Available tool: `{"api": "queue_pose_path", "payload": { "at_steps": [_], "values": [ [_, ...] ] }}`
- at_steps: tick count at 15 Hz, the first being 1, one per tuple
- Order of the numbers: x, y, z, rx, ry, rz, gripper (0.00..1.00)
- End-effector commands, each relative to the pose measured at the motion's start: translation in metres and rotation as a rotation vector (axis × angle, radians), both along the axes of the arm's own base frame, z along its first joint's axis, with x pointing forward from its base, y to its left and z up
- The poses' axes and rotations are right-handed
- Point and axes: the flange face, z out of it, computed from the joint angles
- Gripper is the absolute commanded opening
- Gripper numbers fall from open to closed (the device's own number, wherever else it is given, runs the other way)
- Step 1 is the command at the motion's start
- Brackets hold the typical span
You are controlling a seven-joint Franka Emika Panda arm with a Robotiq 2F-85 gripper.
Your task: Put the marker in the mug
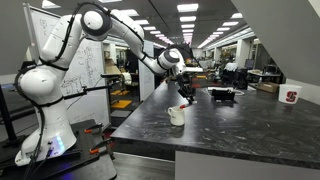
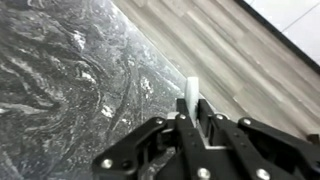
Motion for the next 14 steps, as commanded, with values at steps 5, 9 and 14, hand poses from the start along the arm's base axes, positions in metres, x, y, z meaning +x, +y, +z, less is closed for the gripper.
{"api": "queue_pose_path", "payload": {
  "at_steps": [5,9,14],
  "values": [
    [-0.021,0.061,-0.002,-0.125,-0.045,-0.016,0.05],
    [-0.022,0.089,-0.017,-0.201,-0.041,0.017,0.05],
    [-0.020,0.114,-0.030,-0.311,-0.075,0.080,0.05]
  ]
}}
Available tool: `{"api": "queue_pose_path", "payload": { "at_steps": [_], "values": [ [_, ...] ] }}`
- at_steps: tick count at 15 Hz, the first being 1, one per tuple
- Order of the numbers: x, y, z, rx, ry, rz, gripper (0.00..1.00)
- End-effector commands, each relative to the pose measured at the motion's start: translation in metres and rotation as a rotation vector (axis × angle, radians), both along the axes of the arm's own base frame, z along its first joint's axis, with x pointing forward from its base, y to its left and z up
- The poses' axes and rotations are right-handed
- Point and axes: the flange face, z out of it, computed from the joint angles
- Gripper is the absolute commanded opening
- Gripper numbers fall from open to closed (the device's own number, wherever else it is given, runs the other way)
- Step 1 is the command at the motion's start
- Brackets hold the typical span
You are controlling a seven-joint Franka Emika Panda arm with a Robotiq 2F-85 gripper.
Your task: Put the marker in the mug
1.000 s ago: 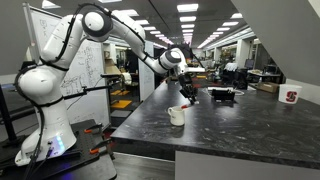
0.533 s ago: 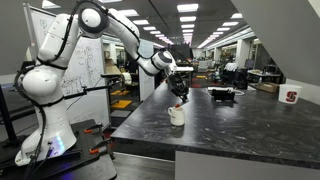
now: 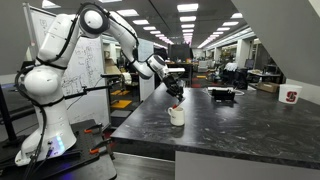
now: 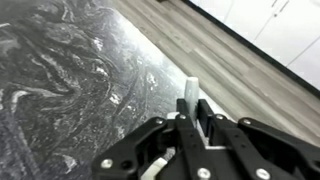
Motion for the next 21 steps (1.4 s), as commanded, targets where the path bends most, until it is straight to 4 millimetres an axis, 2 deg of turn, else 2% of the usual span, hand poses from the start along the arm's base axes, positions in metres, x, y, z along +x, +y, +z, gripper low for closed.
{"api": "queue_pose_path", "payload": {
  "at_steps": [1,13,20,21],
  "values": [
    [-0.001,0.010,-0.002,-0.088,-0.036,0.022,0.05],
    [0.013,0.039,-0.032,-0.233,-0.076,0.184,0.05],
    [0.018,0.048,-0.044,-0.268,-0.108,0.218,0.05],
    [0.018,0.049,-0.045,-0.268,-0.116,0.219,0.43]
  ]
}}
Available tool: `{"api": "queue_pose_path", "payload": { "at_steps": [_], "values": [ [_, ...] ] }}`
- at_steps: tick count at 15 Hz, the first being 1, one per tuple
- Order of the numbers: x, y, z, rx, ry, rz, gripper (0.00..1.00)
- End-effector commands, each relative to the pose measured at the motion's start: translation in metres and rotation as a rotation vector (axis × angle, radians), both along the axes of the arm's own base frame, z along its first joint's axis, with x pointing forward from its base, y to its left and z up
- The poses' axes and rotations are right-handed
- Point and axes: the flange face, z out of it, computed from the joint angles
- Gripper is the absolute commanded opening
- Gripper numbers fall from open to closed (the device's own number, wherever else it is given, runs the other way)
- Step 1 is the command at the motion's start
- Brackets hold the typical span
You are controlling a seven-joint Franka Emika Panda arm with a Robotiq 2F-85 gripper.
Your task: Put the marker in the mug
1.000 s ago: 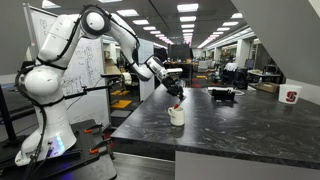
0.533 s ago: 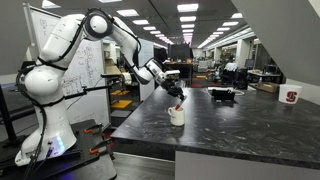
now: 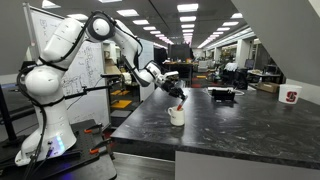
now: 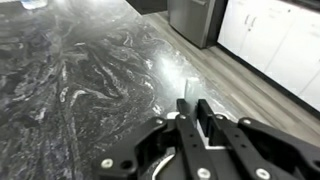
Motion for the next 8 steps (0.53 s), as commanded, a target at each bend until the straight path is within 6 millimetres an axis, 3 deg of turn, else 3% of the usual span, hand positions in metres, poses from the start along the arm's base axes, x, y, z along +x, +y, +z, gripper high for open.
{"api": "queue_pose_path", "payload": {
  "at_steps": [1,8],
  "values": [
    [0.004,0.006,0.000,-0.022,-0.044,-0.010,0.44],
    [0.001,0.018,0.021,0.123,-0.036,-0.120,0.95]
  ]
}}
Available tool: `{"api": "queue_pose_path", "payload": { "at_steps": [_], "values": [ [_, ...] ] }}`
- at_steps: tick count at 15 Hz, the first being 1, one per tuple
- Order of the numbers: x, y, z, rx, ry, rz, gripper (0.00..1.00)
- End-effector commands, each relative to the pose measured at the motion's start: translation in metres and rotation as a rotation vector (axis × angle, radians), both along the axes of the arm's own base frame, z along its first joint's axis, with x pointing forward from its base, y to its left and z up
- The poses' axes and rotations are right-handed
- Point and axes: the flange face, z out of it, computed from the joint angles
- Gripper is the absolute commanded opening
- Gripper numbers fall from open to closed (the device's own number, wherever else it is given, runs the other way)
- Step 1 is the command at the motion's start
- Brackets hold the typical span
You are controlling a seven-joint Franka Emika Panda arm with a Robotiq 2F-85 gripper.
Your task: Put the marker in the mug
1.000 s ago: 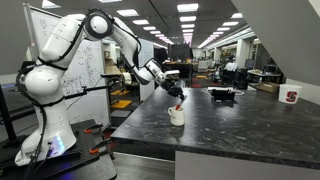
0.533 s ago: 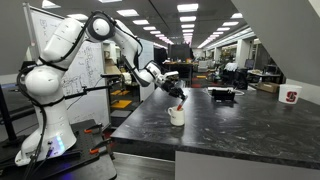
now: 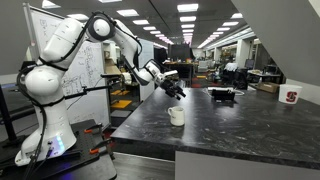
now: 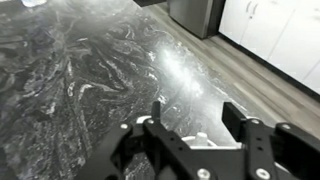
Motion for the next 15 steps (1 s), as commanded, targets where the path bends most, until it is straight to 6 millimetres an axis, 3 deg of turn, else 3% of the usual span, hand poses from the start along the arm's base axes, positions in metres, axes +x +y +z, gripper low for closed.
{"api": "queue_pose_path", "payload": {
  "at_steps": [1,10,15],
  "values": [
    [-0.004,0.002,0.021,0.107,-0.006,-0.139,0.99],
    [-0.026,-0.002,0.090,0.470,0.112,-0.567,1.00],
    [-0.033,-0.008,0.126,0.738,0.099,-0.661,1.00]
  ]
}}
